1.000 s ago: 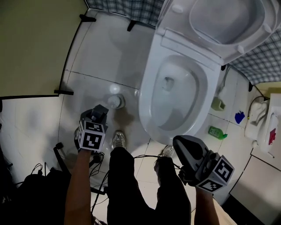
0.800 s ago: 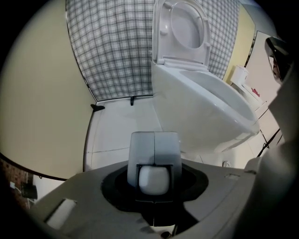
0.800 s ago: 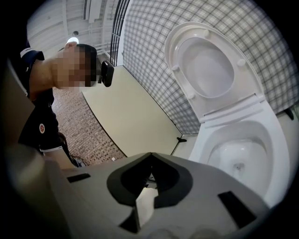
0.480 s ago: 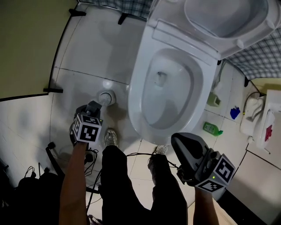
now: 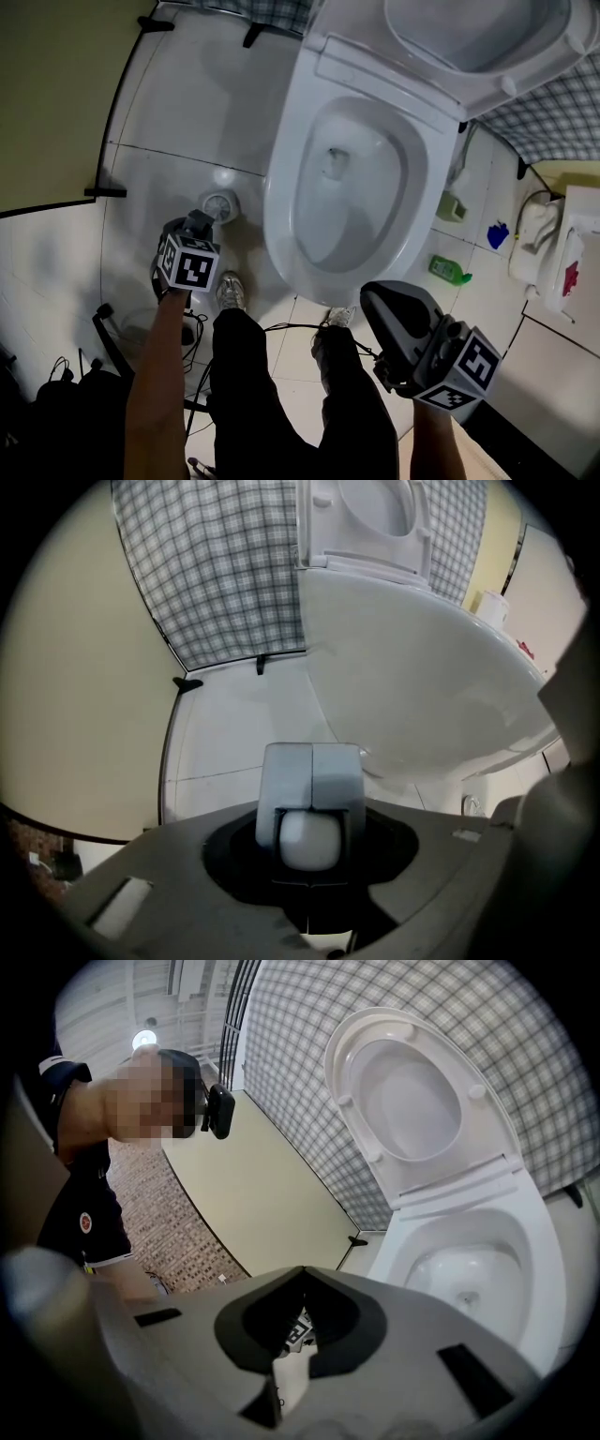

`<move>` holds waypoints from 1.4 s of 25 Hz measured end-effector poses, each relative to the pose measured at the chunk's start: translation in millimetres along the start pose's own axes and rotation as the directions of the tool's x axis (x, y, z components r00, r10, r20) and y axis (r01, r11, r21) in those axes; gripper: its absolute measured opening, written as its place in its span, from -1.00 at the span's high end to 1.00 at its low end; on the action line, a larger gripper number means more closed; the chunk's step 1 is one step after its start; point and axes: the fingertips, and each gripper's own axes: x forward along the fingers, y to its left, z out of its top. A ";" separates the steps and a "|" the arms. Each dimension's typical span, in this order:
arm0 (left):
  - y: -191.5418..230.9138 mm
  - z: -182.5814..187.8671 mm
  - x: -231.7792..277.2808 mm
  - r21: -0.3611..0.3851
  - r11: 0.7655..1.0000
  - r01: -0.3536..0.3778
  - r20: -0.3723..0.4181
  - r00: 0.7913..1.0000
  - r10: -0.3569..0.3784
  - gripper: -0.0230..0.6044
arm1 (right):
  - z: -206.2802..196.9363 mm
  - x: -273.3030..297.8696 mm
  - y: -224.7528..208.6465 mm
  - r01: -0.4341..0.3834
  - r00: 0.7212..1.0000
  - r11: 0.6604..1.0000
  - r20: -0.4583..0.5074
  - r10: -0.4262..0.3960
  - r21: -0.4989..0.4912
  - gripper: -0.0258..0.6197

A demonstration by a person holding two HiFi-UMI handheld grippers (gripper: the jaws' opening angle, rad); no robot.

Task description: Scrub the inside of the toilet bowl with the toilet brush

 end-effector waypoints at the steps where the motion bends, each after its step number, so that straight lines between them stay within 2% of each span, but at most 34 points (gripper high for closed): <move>1: -0.8 1.3 0.5 0.010 1.000 -0.003 0.005 1.000 0.003 0.37 | 0.7 -0.6 1.4 0.000 1.000 1.000 0.002 0.000 -0.002 0.92; 5: -2.8 4.3 -3.5 0.020 1.000 0.012 0.044 0.999 -0.012 0.34 | 6.6 -5.0 11.6 0.002 1.000 1.000 0.016 -0.001 -0.008 0.92; 8: -2.1 0.9 -18.9 0.018 1.000 -0.008 0.067 0.998 0.007 0.03 | 17.4 -14.6 23.7 0.002 0.999 1.000 0.032 -0.002 -0.016 0.92; 10: -3.6 -4.1 -35.5 -0.005 1.000 -0.029 0.062 0.998 0.029 -0.04 | 29.0 -24.8 32.8 0.008 0.999 1.000 0.043 -0.007 -0.017 0.92; 13: -6.7 -6.7 -71.9 -0.042 0.998 -0.043 0.057 0.997 0.045 -0.04 | 52.8 -41.7 53.1 0.011 0.997 0.999 0.075 -0.008 -0.034 0.92; 16: -18.5 22.1 -130.6 -0.060 0.998 -0.012 0.158 0.987 0.021 -0.03 | 84.1 -58.8 78.7 0.006 0.992 0.997 0.130 0.003 -0.072 0.92; 18: -41.0 52.4 -190.6 -0.085 0.995 0.047 0.293 0.956 -0.020 0.13 | 101.5 -74.7 94.3 0.007 0.988 0.997 0.154 0.005 -0.072 0.92; 20: -65.9 90.9 -260.4 -0.083 0.990 0.114 0.440 0.896 -0.067 0.31 | 122.8 -88.5 108.7 0.001 0.979 0.998 0.201 0.011 -0.060 0.92; 21: -76.0 114.3 -294.9 -0.059 0.989 0.136 0.512 0.854 -0.087 0.46 | 137.1 -93.1 115.5 -0.004 0.971 0.998 0.239 0.019 -0.065 0.92; 24: -102.8 182.5 -393.1 0.052 0.985 0.162 0.688 0.709 -0.153 0.92 | 184.1 -107.0 136.0 -0.003 0.940 0.990 0.338 0.051 -0.140 0.92; 25: -115.6 195.9 -425.4 0.087 0.980 0.181 0.723 0.665 -0.188 0.92 | 196.6 -115.9 145.2 0.002 0.934 0.987 0.353 0.056 -0.162 0.92; 29: -167.9 237.4 -538.7 0.207 0.925 0.320 0.784 0.511 -0.352 0.92 | 239.0 -157.6 176.9 0.028 0.912 0.975 0.406 0.065 -0.219 0.92; 32: -196.2 282.4 -621.9 0.301 0.885 0.356 0.815 0.386 -0.432 0.93 | 281.6 -185.8 198.5 0.044 0.879 0.955 0.466 0.102 -0.292 0.92; 33: -206.3 289.4 -650.0 0.319 0.878 0.356 0.823 0.355 -0.443 0.93 | 292.4 -197.8 210.2 0.046 0.874 0.949 0.472 0.113 -0.313 0.92; 35: -221.7 295.3 -696.6 0.345 0.878 0.331 0.839 0.311 -0.447 0.93 | 309.3 -219.5 233.7 0.057 0.869 0.931 0.477 0.131 -0.359 0.92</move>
